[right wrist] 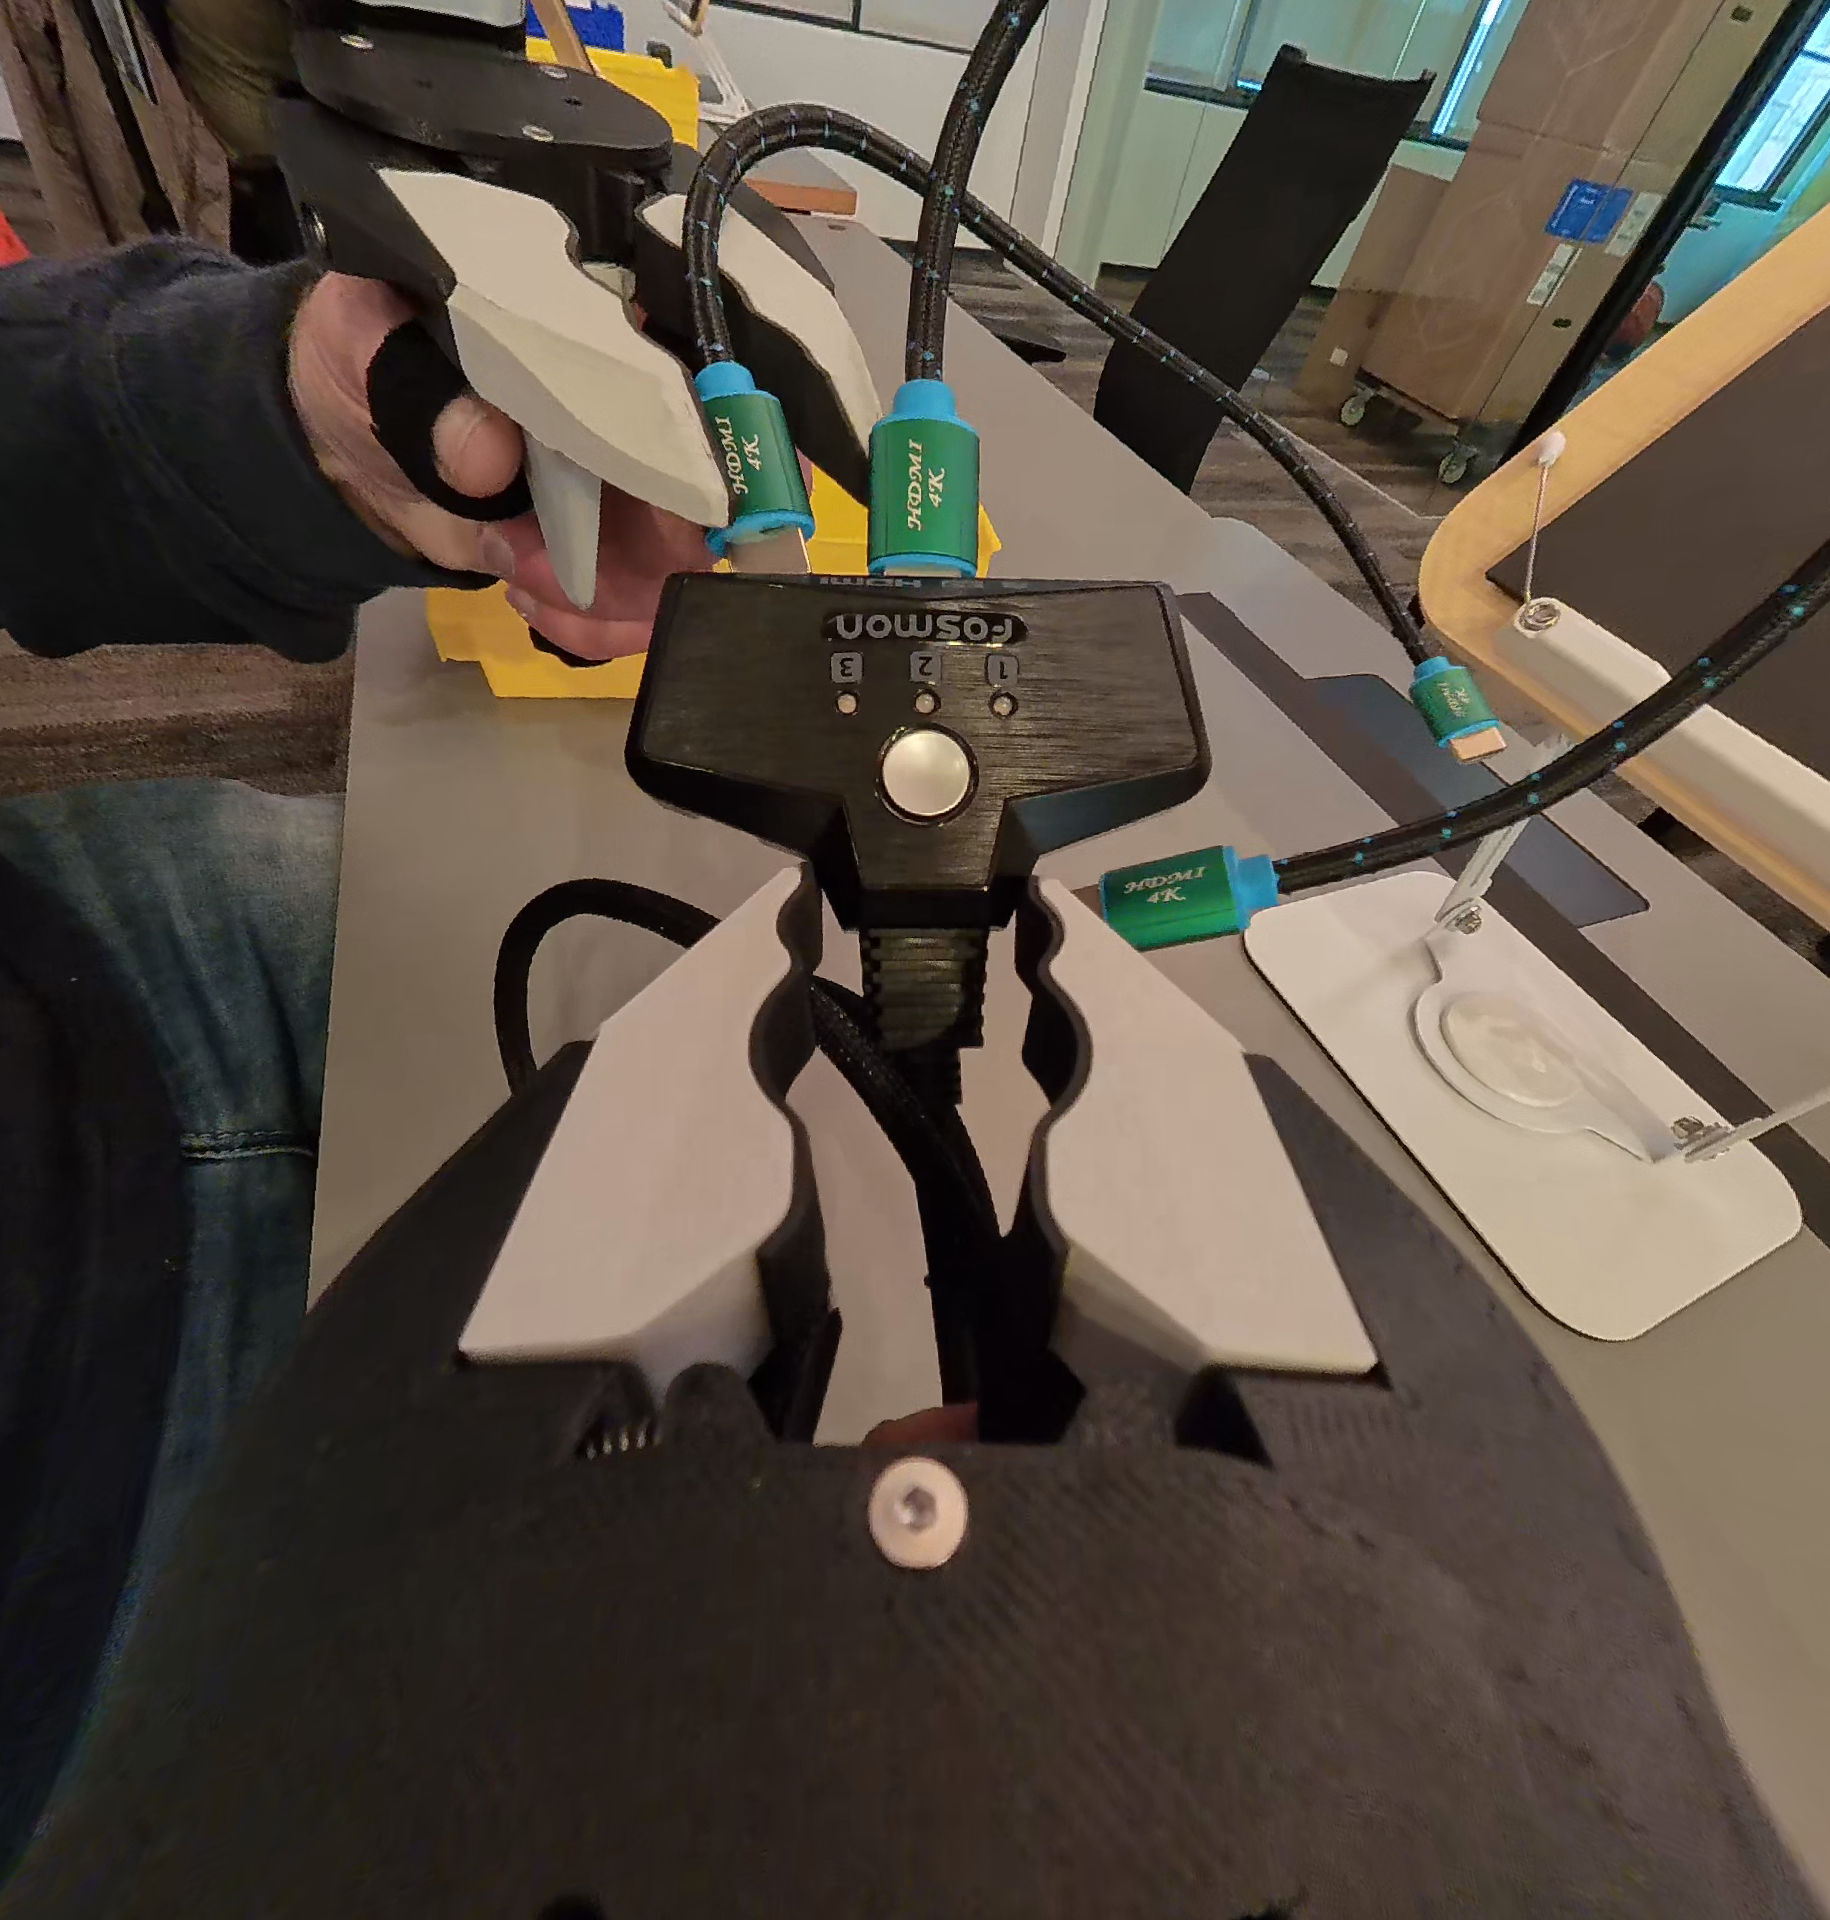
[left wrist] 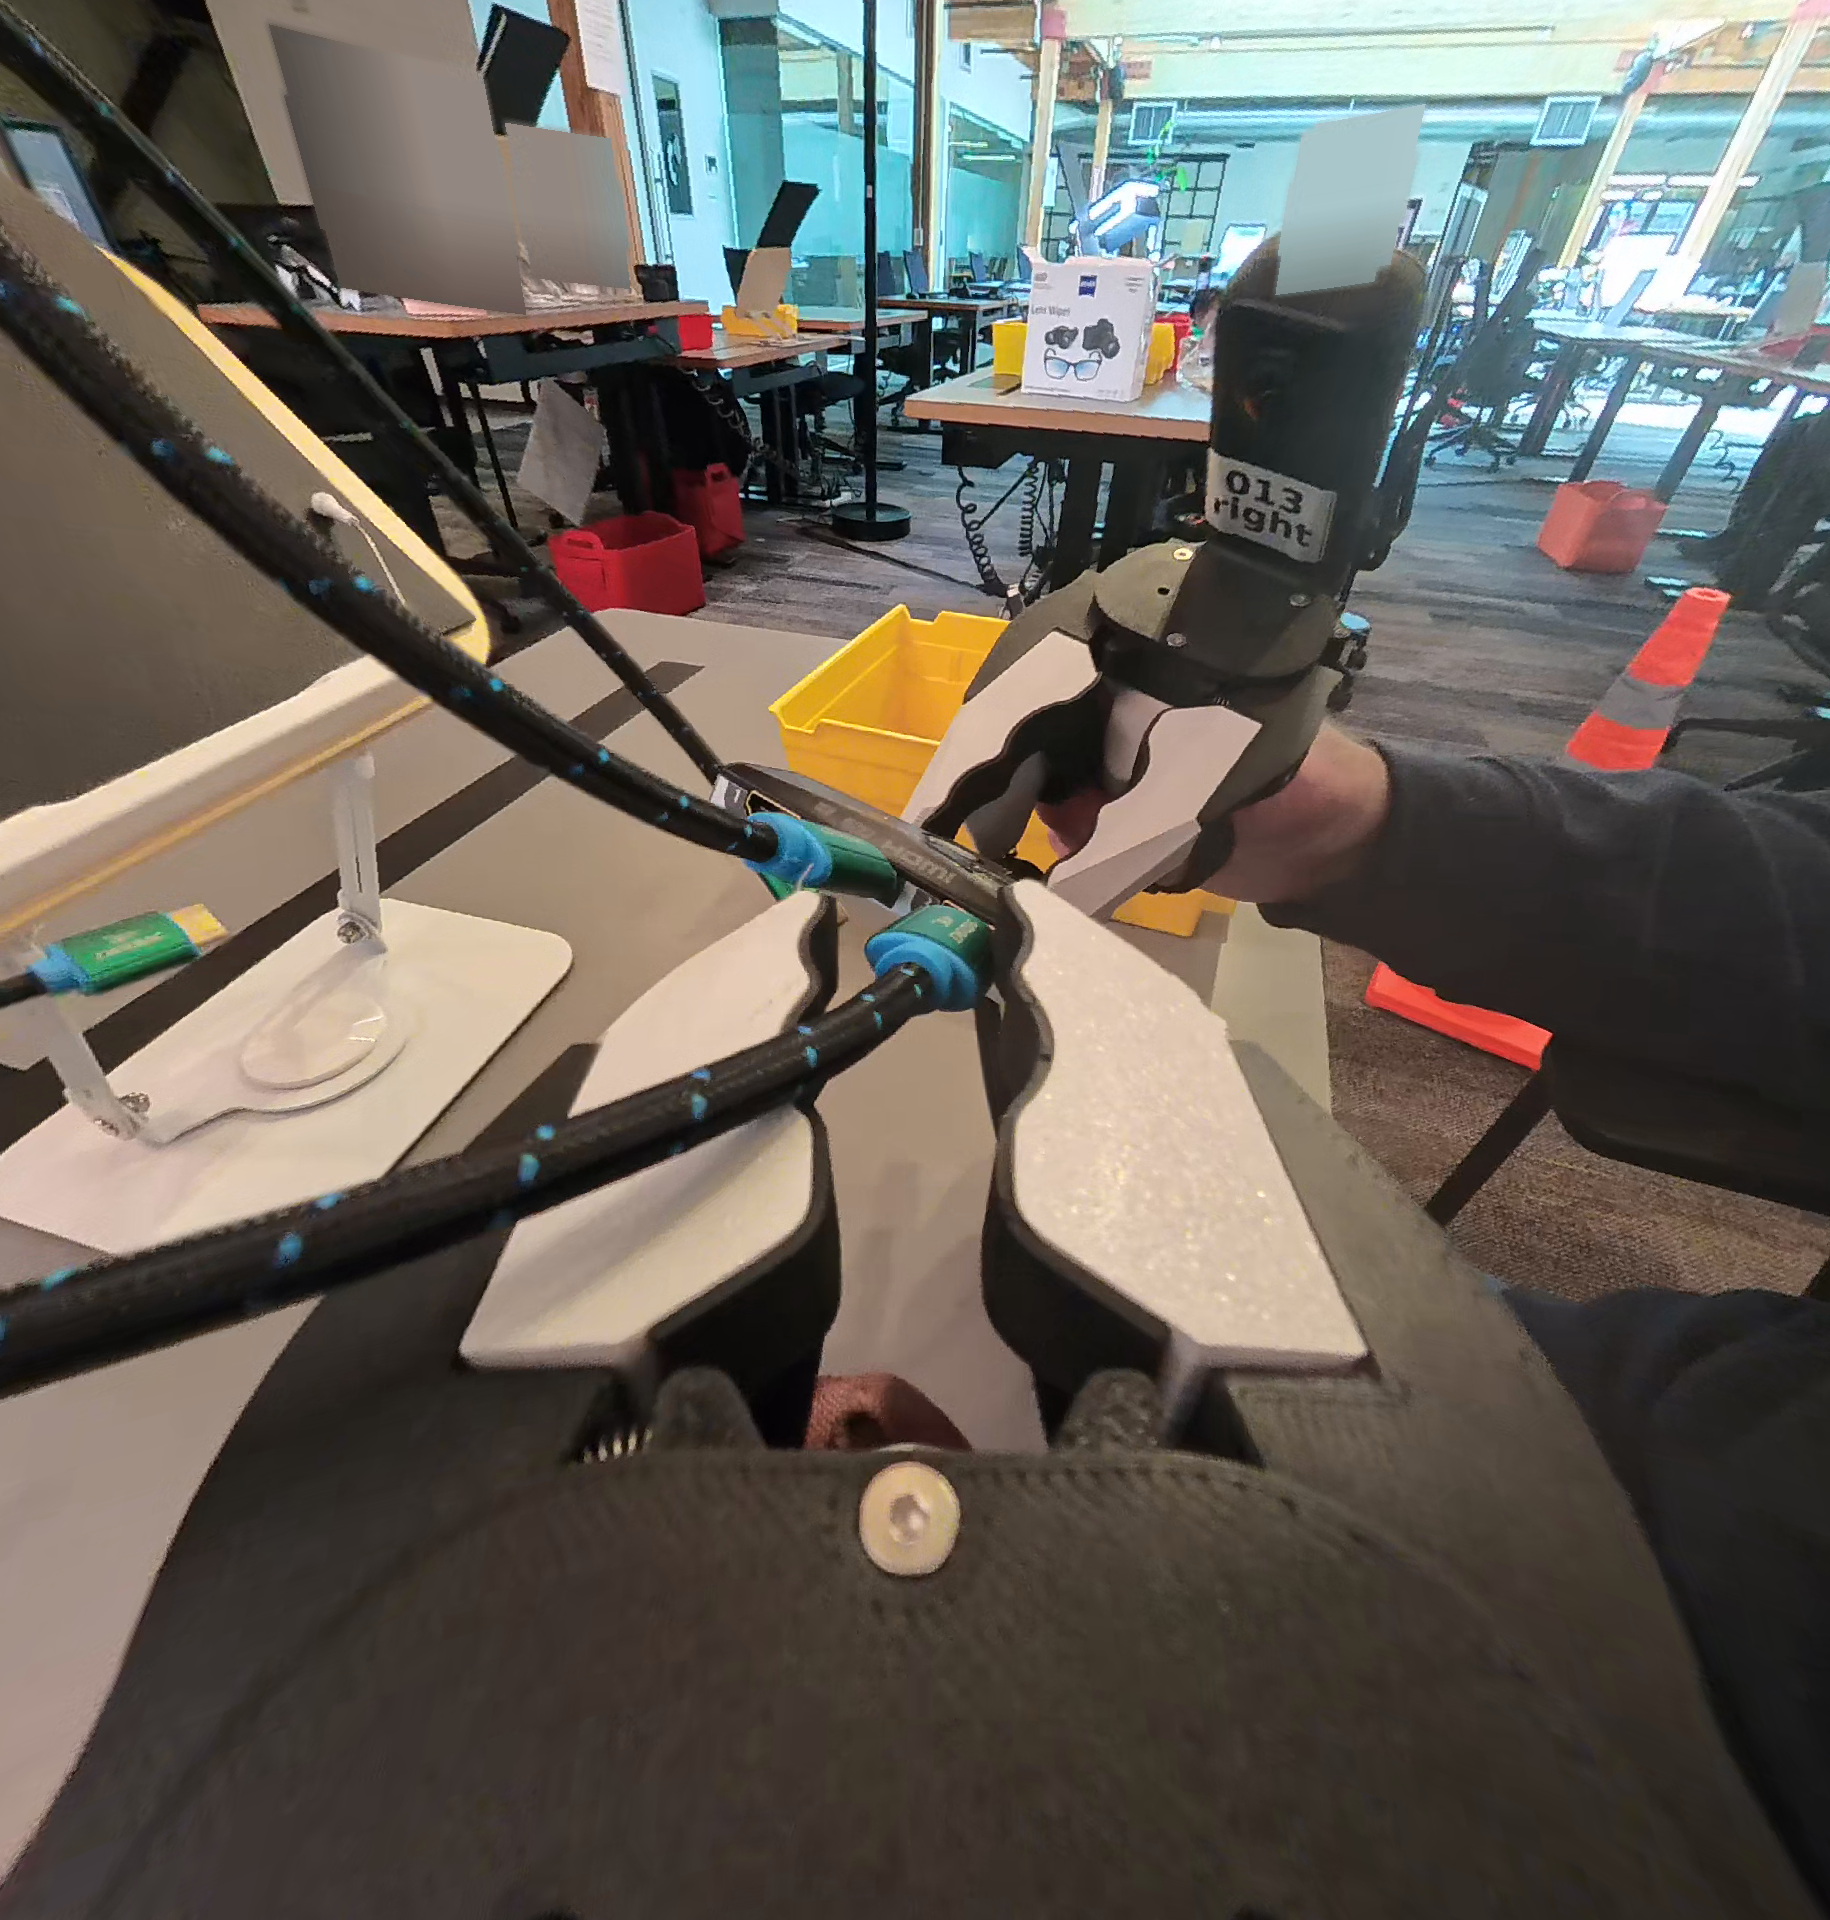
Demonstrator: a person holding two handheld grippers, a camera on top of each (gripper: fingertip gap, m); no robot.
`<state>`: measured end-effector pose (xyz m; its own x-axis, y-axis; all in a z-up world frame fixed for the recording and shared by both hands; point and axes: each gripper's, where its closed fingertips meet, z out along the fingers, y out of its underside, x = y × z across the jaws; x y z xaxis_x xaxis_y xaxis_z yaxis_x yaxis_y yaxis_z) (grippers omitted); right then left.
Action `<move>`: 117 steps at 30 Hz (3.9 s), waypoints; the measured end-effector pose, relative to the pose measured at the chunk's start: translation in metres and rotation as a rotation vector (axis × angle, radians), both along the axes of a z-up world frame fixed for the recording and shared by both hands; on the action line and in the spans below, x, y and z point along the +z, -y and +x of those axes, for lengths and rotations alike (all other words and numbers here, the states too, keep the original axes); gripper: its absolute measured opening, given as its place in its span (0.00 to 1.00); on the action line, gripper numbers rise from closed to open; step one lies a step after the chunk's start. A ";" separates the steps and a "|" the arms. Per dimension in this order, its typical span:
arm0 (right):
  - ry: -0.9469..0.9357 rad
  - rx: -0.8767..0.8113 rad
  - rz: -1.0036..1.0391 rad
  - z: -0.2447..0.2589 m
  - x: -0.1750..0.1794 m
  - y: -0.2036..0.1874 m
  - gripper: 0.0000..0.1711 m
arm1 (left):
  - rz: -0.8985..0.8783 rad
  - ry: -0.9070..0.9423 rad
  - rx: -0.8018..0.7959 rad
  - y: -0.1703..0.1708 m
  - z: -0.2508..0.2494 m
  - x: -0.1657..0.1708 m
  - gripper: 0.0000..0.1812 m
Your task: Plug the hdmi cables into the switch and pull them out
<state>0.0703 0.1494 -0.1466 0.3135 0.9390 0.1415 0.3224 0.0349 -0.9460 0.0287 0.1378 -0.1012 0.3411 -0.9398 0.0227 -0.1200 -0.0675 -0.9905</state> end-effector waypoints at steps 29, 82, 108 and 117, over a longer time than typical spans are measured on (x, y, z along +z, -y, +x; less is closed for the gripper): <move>0.027 0.086 -0.008 -0.002 0.000 0.014 0.21 | 0.003 0.036 -0.192 0.022 -0.004 0.010 0.08; 0.138 -0.015 -0.043 -0.009 -0.015 0.004 0.20 | 0.001 0.071 -0.075 0.012 0.003 0.013 0.07; 0.188 -0.147 0.030 -0.008 -0.015 -0.009 0.20 | -0.164 0.133 -0.019 -0.014 -0.014 -0.006 0.06; 0.188 -0.195 0.013 -0.009 -0.020 -0.015 0.19 | -0.139 0.202 0.087 -0.026 -0.014 -0.010 0.06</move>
<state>0.0613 0.1647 -0.1665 0.4556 0.8610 0.2259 0.4942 -0.0335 -0.8687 0.0147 0.1638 -0.1107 0.3956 -0.8902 0.2259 0.0914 -0.2065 -0.9742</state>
